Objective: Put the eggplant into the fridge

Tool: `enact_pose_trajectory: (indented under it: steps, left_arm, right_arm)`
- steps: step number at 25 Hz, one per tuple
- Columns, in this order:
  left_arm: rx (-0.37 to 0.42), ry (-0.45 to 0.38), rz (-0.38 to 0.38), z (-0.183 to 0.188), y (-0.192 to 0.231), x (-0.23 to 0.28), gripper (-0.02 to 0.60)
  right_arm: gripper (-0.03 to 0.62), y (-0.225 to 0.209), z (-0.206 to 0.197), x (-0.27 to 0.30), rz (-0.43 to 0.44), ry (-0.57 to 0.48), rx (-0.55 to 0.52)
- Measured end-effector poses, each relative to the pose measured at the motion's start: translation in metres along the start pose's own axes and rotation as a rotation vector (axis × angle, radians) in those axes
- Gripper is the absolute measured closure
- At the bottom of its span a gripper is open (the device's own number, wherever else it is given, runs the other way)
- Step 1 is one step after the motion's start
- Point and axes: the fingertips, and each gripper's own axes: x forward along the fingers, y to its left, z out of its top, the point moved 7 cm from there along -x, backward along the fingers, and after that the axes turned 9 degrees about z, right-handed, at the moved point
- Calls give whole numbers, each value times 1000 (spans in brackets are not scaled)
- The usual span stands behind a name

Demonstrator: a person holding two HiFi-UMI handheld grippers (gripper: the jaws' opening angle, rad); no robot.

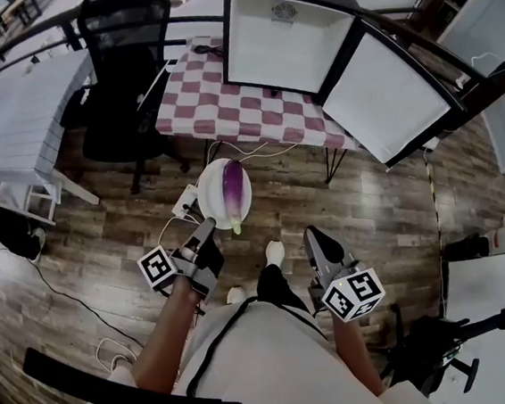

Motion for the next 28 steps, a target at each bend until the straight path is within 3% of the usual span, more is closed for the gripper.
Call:
enact_pose_trajectory:
  steps: [14, 28]
  left_arm:
    - [20, 15, 18, 8, -10, 105, 546]
    - [19, -37, -9, -2, -29, 222, 545]
  right_arm:
    - [588, -95, 29, 30, 18, 6, 15]
    - [588, -214, 79, 55, 90, 15, 2]
